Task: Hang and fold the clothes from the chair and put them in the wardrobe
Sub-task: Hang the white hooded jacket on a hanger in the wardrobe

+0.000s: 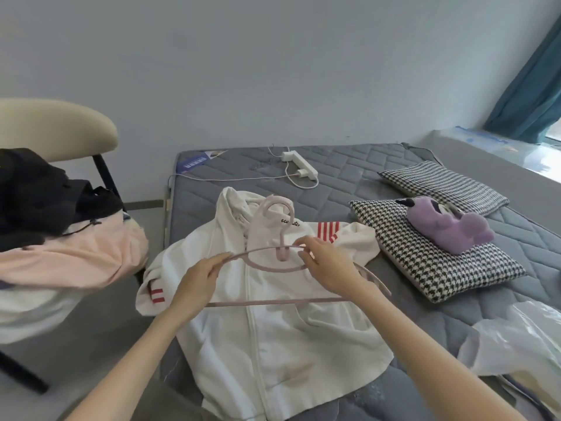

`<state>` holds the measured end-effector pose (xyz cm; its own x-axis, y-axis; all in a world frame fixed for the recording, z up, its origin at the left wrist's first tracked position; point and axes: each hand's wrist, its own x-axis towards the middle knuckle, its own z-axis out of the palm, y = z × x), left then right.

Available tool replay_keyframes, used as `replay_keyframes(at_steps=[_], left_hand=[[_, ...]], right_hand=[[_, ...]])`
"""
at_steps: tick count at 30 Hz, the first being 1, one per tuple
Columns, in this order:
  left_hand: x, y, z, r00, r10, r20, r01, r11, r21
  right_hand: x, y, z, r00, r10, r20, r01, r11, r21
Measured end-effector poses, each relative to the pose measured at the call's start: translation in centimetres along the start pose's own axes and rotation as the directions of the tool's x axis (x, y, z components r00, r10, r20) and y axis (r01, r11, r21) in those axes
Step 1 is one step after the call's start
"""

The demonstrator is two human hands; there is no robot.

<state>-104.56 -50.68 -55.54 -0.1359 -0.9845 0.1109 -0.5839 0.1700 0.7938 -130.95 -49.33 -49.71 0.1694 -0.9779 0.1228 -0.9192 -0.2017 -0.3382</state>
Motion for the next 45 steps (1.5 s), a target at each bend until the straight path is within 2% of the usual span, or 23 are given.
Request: replay_keyframes(at_steps=[2,6,9,11,13,17,22,26,29,33,41,43,45], left_hand=[[0.6,0.1,0.4,0.999,0.001,0.044,-0.001,1.0,0.005],[2.1,-0.4,1.0,1.0,-0.028,0.007,0.028,0.999,-0.015],[3.8,-1.4,1.5,0.997,-0.064,-0.047,0.063,0.998,-0.025],[5.1,-2.4,1.8,0.983,-0.169,-0.071,0.166,0.985,-0.046],[6.3,-3.3,2.3,0.963,-0.266,-0.034,0.264,0.962,-0.067],[9.0,-4.5,4.5,0.938,-0.345,0.034,0.345,0.938,0.006],[12.2,-4.9,8.1,0.906,-0.415,0.088,0.41,0.91,0.066],[14.4,-5.0,9.8,0.858,-0.514,-0.006,0.5,0.833,0.236],[15.5,-5.8,10.7,0.838,-0.539,-0.084,0.538,0.79,0.293],[15.7,-8.1,11.2,0.852,-0.505,-0.136,0.519,0.787,0.334],[15.4,-8.7,11.3,0.887,-0.446,-0.12,0.447,0.764,0.466],[15.3,-8.6,11.1,0.883,-0.453,-0.124,0.459,0.776,0.432],[15.1,-8.7,10.4,0.886,-0.447,-0.125,0.463,0.83,0.311]], right_hand=[[1.0,-0.9,1.2,0.999,0.002,0.046,-0.002,1.0,-0.004],[3.1,-0.9,3.0,0.999,0.045,0.018,-0.044,0.999,-0.03],[5.0,0.4,4.0,0.989,0.115,-0.096,-0.116,0.993,-0.009],[6.5,1.5,4.0,0.965,0.18,-0.191,-0.183,0.983,0.003],[7.8,2.2,3.7,0.934,0.207,-0.29,-0.23,0.972,-0.048],[9.7,3.4,3.3,0.899,0.166,-0.406,-0.26,0.947,-0.187],[10.9,5.1,3.9,0.912,0.179,-0.369,-0.274,0.936,-0.221],[11.1,5.8,4.0,0.923,0.219,-0.317,-0.274,0.952,-0.139],[11.3,5.6,3.9,0.927,0.257,-0.273,-0.293,0.95,-0.103],[11.6,5.2,3.5,0.923,0.297,-0.246,-0.33,0.938,-0.108],[11.4,4.4,3.2,0.925,0.317,-0.211,-0.351,0.925,-0.147],[11.2,4.3,3.0,0.927,0.316,-0.205,-0.349,0.924,-0.156],[10.9,4.4,2.7,0.928,0.322,-0.187,-0.351,0.924,-0.152]])
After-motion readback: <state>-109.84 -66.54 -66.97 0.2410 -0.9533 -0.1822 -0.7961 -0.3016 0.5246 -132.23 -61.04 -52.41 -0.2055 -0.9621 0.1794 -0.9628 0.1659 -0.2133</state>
